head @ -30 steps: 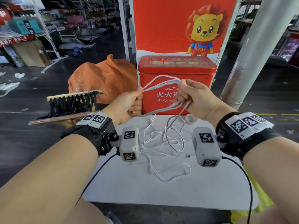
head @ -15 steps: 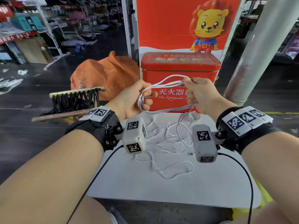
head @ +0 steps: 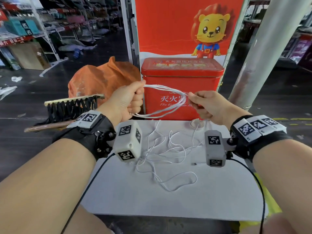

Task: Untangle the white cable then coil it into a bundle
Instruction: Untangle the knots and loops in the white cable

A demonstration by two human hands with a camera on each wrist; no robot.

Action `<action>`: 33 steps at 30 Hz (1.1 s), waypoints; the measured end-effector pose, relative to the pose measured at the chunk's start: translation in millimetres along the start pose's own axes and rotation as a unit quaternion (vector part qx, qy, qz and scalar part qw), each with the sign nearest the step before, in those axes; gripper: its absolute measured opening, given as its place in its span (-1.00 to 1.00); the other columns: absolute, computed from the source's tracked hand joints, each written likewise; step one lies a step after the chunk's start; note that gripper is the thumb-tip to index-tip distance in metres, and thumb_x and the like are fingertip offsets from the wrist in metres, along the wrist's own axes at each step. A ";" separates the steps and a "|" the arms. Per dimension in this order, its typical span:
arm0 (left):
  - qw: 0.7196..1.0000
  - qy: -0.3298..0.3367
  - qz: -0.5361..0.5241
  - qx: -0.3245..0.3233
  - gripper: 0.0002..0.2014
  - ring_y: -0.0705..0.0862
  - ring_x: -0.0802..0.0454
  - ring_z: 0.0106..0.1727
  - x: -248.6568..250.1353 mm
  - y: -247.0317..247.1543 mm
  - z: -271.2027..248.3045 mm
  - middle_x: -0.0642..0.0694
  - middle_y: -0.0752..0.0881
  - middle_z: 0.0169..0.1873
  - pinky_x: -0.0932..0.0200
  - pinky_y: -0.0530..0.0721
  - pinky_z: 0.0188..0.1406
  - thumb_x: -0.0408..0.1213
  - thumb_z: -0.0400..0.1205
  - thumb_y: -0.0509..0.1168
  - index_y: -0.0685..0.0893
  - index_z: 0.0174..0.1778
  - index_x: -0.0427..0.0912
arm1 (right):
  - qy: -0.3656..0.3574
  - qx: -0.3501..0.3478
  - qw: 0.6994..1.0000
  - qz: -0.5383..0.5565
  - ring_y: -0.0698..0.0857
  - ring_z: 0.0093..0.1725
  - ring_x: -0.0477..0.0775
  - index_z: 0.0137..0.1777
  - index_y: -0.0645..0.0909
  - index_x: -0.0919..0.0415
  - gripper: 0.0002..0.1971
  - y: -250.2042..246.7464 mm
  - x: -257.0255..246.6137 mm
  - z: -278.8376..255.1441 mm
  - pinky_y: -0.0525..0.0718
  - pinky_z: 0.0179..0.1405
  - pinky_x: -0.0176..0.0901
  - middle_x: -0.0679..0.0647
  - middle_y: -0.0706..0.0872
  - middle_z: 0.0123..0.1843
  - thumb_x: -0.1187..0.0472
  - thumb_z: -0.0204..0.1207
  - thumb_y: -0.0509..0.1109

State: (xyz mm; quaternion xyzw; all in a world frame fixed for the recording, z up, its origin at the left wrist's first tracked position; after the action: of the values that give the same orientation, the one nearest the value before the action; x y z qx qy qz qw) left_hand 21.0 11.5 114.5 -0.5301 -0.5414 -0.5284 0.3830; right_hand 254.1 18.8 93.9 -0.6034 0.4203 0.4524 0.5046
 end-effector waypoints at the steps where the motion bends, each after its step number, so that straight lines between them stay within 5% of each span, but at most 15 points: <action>1: 1.000 0.008 -0.015 0.011 -0.58 0.10 0.21 -0.77 3.1 -6.6 0.3 0.11 0.19 -0.74 0.36 0.04 -0.85 -0.08 0.72 0.15 0.30 -0.49 -0.05 | -0.010 -0.011 1.000 -0.021 0.27 -0.63 -0.10 -0.22 0.60 0.23 -0.73 -3.0 1.4 -1.2 0.23 -0.65 -0.30 -0.06 0.42 -0.58 0.05 0.61 0.32; 4: 0.998 0.028 -0.042 0.042 -0.57 0.11 0.19 -0.77 8.7 -21.8 -0.2 0.10 0.19 -0.75 0.34 0.06 -0.85 -0.10 0.72 0.15 0.29 -0.50 -0.05 | -0.036 0.035 0.994 -0.095 0.21 -0.54 -0.06 -0.24 0.65 0.19 -0.72 -14.2 5.3 -1.2 0.23 -0.56 -0.26 -0.07 0.29 -0.57 0.04 0.60 0.33; 7: 0.992 0.051 -0.075 0.091 -0.58 0.11 0.18 -0.76 12.0 -37.2 0.7 0.09 0.19 -0.73 0.32 0.08 -0.84 -0.11 0.70 0.18 0.30 -0.50 -0.04 | -0.041 0.117 0.975 -0.183 0.34 -0.45 0.01 -0.39 0.64 0.14 -0.67 -25.6 11.2 0.9 0.36 -0.41 -0.18 0.00 0.42 -0.52 0.04 0.58 0.36; 11: 0.978 0.075 -0.122 0.149 -0.60 0.11 0.17 -0.72 11.6 -63.3 1.1 0.10 0.18 -0.70 0.31 0.12 -0.83 -0.11 0.69 0.19 0.31 -0.49 -0.02 | -0.033 0.191 0.941 -0.279 0.47 -0.35 0.09 -0.32 0.70 0.26 -0.68 -49.9 21.7 -0.7 0.38 -0.39 -0.15 0.07 0.55 -0.46 0.09 0.60 0.34; 14: 0.980 0.061 -0.109 0.157 -0.60 0.11 0.17 -0.73 6.1 -64.4 2.5 0.10 0.19 -0.70 0.31 0.10 -0.83 -0.09 0.68 0.20 0.32 -0.49 -0.02 | -0.032 0.148 0.936 -0.318 0.54 -0.31 0.09 -0.11 0.70 0.30 -0.65 -46.0 23.6 -0.2 0.45 -0.26 -0.14 0.13 0.64 -0.31 -0.01 0.60 0.30; 17: 0.985 0.051 -0.086 0.139 -0.61 0.12 0.18 -0.76 3.4 -53.0 4.1 0.10 0.19 -0.74 0.32 0.10 -0.84 -0.07 0.70 0.20 0.35 -0.45 -0.05 | -0.025 0.076 0.920 -0.384 0.57 -0.18 0.13 -0.10 0.60 0.27 -0.60 -25.0 23.1 2.0 0.44 -0.18 -0.11 0.10 0.61 -0.23 -0.08 0.65 0.16; 21: 0.988 0.049 -0.076 0.121 -0.63 0.12 0.20 -0.76 1.0 -39.2 3.2 0.09 0.21 -0.73 0.33 0.09 -0.83 0.00 0.68 0.23 0.45 -0.38 -0.11 | -0.020 0.146 0.893 -0.425 0.60 -0.10 0.24 -0.15 0.51 0.29 -0.68 -18.8 19.5 8.8 0.49 -0.15 -0.05 0.13 0.59 -0.17 0.12 0.71 0.06; 23: 0.989 0.049 -0.088 0.109 -0.64 0.13 0.20 -0.76 1.2 -34.1 2.5 0.10 0.21 -0.73 0.33 0.08 -0.82 0.01 0.68 0.23 0.48 -0.35 -0.13 | 0.004 0.179 0.884 -0.432 0.57 -0.06 0.27 -0.01 0.51 0.32 -0.78 -17.3 19.0 8.9 0.46 -0.13 -0.04 0.20 0.53 -0.11 0.24 0.69 0.06; 27: 0.987 0.038 -0.145 0.058 -0.66 0.13 0.19 -0.74 6.1 -26.2 0.2 0.09 0.21 -0.72 0.33 0.10 -0.81 -0.02 0.72 0.15 0.51 -0.31 -0.14 | 0.081 0.124 0.872 -0.466 0.62 0.19 0.34 0.24 0.51 0.45 -0.70 -3.7 24.3 4.0 0.55 -0.03 0.00 0.32 0.60 0.19 0.40 0.61 0.06; 33: 0.986 0.026 -0.167 -0.001 -0.69 0.17 0.20 -0.72 7.3 -18.9 1.1 0.08 0.26 -0.69 0.35 0.18 -0.79 -0.24 0.71 -0.02 0.58 -0.22 -0.20 | -0.019 0.054 0.815 -0.576 0.64 -0.16 0.24 -0.09 0.65 0.21 -0.73 19.3 13.3 9.1 0.52 -0.28 -0.13 0.18 0.72 -0.07 0.30 0.58 0.08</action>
State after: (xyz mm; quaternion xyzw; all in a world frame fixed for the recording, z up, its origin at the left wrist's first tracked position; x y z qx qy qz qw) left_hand 1.7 16.1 118.3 -0.4190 -0.6115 -0.5989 0.3031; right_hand 237.6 24.4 75.9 -0.6983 0.0098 0.0668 0.7126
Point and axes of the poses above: each hand's wrist, its own z-axis towards the middle knuckle, its own y-axis out of the palm, x = y × z, the point moved 5 cm from there along z, towards the middle knuckle
